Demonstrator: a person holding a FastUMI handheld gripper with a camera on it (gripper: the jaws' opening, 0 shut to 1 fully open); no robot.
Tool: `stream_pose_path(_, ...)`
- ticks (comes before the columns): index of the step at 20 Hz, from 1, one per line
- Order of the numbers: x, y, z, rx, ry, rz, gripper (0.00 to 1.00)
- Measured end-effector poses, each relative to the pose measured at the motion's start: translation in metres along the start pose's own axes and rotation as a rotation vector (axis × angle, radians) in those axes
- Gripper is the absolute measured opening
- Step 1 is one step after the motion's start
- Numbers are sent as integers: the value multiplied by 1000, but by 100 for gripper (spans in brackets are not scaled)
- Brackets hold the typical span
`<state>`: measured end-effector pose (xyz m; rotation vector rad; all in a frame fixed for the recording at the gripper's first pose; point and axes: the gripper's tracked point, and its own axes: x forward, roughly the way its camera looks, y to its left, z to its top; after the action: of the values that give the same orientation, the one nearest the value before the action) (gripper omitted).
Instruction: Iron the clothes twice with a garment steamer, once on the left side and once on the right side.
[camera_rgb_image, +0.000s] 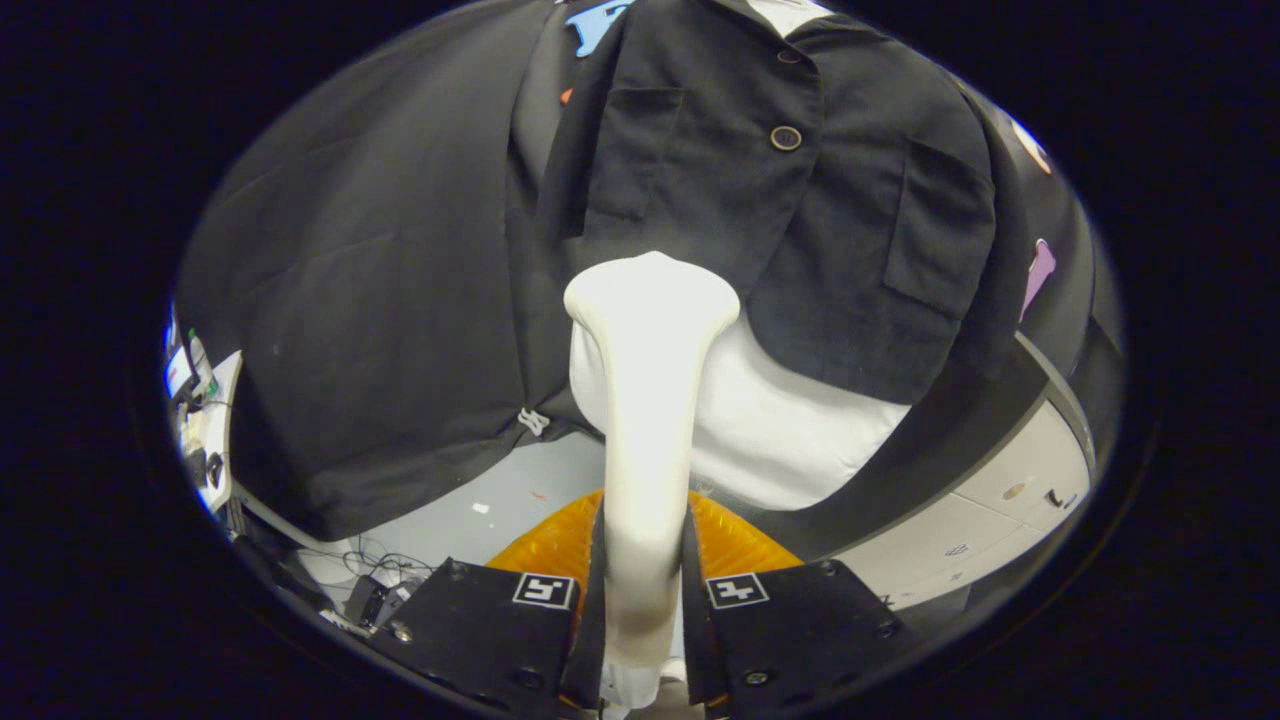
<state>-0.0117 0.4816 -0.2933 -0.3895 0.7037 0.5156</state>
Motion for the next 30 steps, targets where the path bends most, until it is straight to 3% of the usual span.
stream_pose_path(4,-4,1,-4,-5,4,44,35)
stream_pose_path(13,-88,-35,20,-2,-130,148,35)
stream_pose_path(30,-237,-172,69,95,-389,162,35)
